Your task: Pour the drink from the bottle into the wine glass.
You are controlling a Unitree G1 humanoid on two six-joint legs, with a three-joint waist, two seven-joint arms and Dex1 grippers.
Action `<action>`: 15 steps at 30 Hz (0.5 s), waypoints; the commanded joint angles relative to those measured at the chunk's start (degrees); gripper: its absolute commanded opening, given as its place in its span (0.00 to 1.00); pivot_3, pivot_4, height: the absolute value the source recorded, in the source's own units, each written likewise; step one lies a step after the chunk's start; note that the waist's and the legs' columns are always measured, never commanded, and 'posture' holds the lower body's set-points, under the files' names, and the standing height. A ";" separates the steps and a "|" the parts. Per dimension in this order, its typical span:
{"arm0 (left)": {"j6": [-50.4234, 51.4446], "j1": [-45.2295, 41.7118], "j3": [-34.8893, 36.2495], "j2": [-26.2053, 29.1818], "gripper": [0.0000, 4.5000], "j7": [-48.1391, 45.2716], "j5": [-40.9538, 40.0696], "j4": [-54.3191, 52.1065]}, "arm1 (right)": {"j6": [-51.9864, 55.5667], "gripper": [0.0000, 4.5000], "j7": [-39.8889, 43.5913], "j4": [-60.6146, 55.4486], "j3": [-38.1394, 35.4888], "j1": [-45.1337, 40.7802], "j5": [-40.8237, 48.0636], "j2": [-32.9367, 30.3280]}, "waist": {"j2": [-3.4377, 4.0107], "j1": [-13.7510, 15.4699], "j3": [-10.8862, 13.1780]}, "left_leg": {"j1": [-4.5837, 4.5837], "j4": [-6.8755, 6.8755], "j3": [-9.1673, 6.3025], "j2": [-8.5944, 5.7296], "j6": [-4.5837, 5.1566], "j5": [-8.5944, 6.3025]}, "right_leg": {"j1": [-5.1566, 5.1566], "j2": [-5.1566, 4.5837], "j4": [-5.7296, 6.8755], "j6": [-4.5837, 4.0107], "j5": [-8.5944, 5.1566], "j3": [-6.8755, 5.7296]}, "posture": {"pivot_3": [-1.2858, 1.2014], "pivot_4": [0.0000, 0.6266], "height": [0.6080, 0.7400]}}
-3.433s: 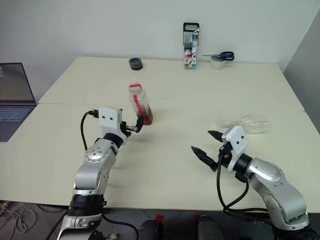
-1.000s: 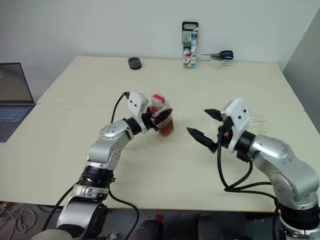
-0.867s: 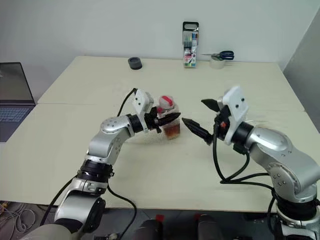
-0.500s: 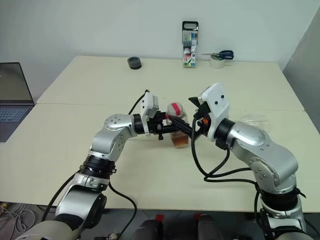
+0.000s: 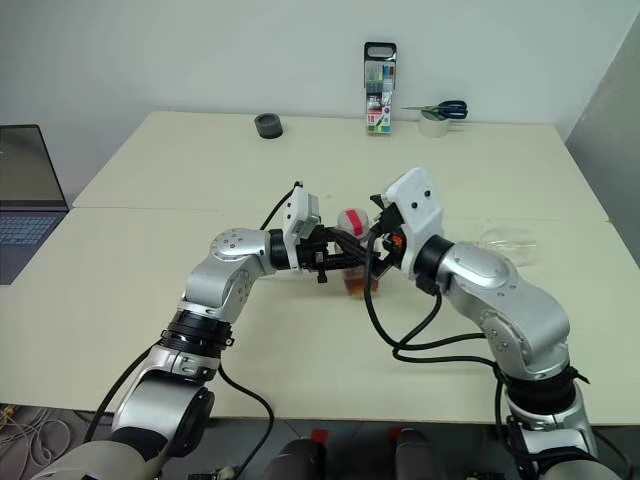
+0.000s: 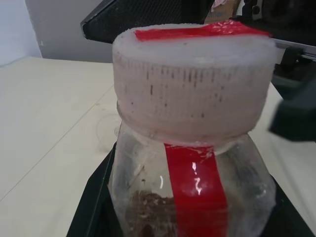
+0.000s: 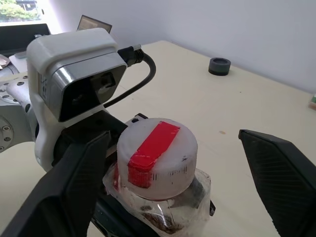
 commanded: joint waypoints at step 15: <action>-0.49 -0.93 -1.71 2.90 0.39 -5.77 -1.69 -4.79 | -18.34 0.41 35.43 14.53 6.58 -8.24 -3.68 -14.41 | 0.04 -0.54 0.03 | 0.01 0.03 0.12 -0.02 0.21 -0.11 | 0.02 0.01 -0.01 0.00 0.00 -0.03 | 0.52 0.24 1.00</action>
